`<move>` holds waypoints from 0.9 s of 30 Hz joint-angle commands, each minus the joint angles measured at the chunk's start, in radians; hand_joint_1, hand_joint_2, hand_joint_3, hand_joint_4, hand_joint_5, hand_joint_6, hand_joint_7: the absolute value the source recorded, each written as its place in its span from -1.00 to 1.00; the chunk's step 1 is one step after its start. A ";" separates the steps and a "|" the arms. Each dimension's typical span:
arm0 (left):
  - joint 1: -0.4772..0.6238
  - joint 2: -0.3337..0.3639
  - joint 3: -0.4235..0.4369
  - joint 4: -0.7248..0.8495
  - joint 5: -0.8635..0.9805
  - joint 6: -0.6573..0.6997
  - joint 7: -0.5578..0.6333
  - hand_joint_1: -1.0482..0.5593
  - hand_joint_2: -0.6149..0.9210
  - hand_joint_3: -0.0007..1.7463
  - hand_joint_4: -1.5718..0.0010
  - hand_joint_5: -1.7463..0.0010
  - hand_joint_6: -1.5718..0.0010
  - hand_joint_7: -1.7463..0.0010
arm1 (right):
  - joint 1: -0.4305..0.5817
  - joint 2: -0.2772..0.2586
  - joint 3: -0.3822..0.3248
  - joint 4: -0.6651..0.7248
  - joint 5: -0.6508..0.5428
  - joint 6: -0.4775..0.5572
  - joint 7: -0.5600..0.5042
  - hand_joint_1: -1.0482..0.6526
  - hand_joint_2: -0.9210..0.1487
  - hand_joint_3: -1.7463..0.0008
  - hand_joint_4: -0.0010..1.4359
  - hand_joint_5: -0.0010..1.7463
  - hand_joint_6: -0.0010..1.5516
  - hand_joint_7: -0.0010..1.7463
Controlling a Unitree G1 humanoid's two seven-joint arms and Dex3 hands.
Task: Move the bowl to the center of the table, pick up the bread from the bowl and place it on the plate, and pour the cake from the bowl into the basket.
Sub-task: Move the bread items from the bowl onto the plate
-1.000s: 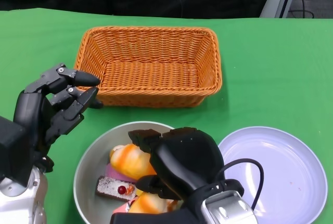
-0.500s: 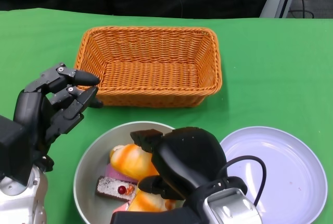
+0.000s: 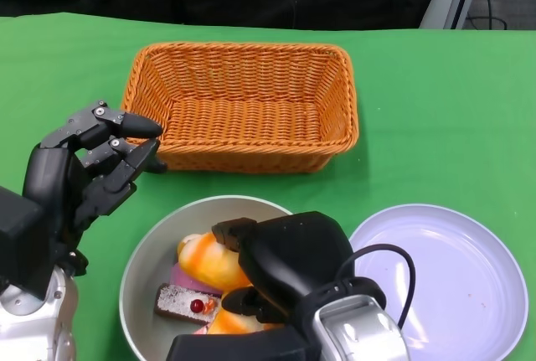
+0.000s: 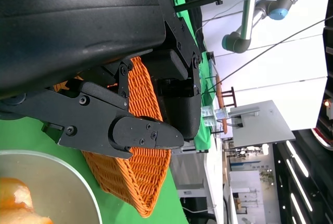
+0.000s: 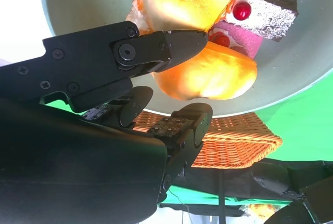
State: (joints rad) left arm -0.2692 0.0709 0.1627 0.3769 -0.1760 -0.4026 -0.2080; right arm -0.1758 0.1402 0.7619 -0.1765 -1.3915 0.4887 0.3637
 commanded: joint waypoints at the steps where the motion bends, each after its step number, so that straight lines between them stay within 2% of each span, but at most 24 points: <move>1: -0.001 0.012 0.006 0.005 0.004 -0.019 0.005 -0.19 1.00 -0.75 0.05 -0.45 -0.03 -0.11 | -0.008 -0.002 0.008 0.040 -0.019 0.001 -0.041 -0.69 -1.00 0.86 -0.08 -0.95 -0.39 -1.00; 5: -0.004 0.012 0.009 0.017 0.002 -0.030 0.000 -0.19 1.00 -0.75 0.06 -0.44 -0.03 -0.11 | -0.013 0.001 0.014 0.067 -0.027 0.006 -0.091 -0.64 -1.00 0.83 -0.05 -0.95 -0.40 -1.00; 11: -0.001 0.013 0.006 0.017 0.008 -0.034 0.004 -0.21 1.00 -0.76 0.06 -0.44 -0.04 -0.09 | -0.018 0.011 0.011 0.086 -0.022 0.012 -0.083 -0.58 -1.00 0.87 -0.01 -0.93 -0.38 -0.99; 21: -0.004 0.010 0.002 0.026 0.010 -0.047 0.001 -0.19 1.00 -0.75 0.08 -0.44 -0.03 -0.09 | -0.057 0.004 0.001 0.129 0.019 0.019 0.033 -0.61 -1.00 0.86 0.09 -0.89 -0.32 -0.97; 27: -0.001 0.011 0.000 0.021 0.017 -0.043 0.012 -0.20 1.00 -0.75 0.08 -0.45 -0.04 -0.08 | -0.095 0.001 0.007 0.171 0.022 0.027 0.106 -0.55 -1.00 0.83 0.24 -0.80 -0.29 -0.97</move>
State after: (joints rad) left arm -0.2692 0.0705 0.1573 0.3930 -0.1667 -0.4373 -0.2079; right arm -0.2800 0.1560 0.7655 -0.0445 -1.3805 0.5055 0.4334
